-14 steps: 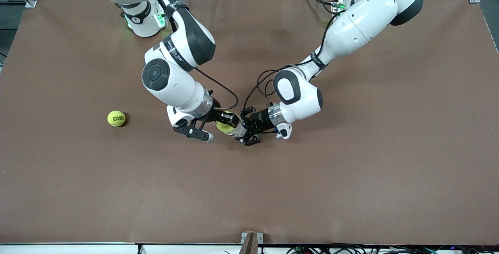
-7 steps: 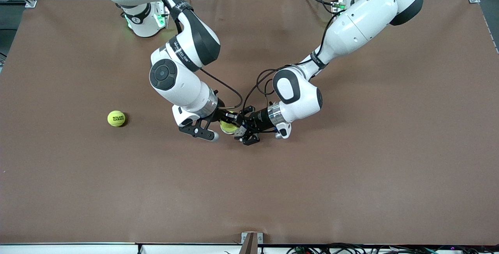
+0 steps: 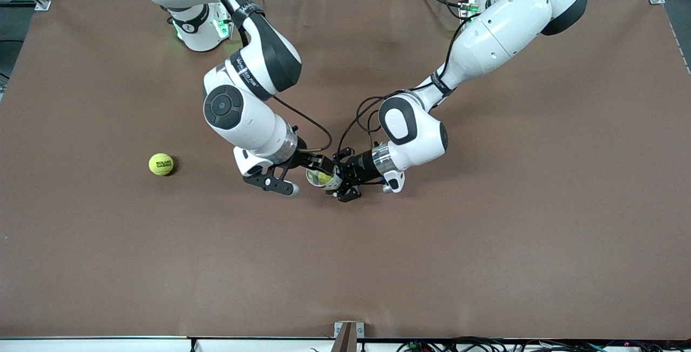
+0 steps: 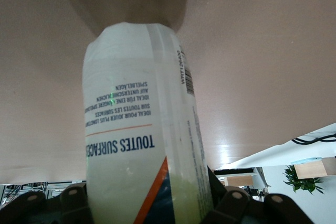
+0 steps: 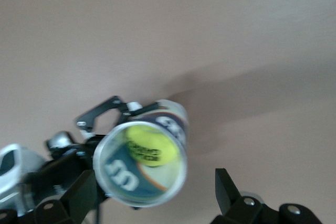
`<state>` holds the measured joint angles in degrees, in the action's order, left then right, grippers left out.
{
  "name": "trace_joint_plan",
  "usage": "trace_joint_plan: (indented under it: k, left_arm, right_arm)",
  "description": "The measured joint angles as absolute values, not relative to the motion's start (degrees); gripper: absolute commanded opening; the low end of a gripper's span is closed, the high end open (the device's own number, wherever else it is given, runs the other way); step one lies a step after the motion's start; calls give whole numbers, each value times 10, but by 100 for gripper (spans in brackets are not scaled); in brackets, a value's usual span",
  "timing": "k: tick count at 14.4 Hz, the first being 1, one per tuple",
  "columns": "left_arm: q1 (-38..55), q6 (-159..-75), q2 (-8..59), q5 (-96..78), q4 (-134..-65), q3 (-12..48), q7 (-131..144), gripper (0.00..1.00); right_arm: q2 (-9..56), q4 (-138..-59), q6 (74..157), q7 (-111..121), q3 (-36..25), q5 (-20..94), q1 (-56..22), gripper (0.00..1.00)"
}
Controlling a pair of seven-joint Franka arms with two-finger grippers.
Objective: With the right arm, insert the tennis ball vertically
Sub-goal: 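Open the right gripper and withdraw it from the can, then move the right gripper to the second tennis ball and grasp it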
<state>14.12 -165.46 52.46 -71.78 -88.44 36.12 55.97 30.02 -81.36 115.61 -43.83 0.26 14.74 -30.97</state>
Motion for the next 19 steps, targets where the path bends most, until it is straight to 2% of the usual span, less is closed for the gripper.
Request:
trace_joint_plan:
  k: [5, 9, 14, 19]
  left_arm:
    - [141, -1655, 523, -718, -886, 362, 559, 70]
    - [141, -1655, 522, -718, -886, 362, 559, 70]
    - [140, -1655, 522, -718, -886, 363, 559, 70]
    - [139, -1655, 522, -718, -886, 363, 559, 70]
  right_arm:
    - [251, -811, 963, -376, -4, 71, -250, 100]
    - [186, -898, 943, -251, -7, 62, -171, 100]
    - [94, -1066, 990, -74, -9, 61, -52, 100]
    - [75, -1201, 1151, 24, -9, 37, 24, 100]
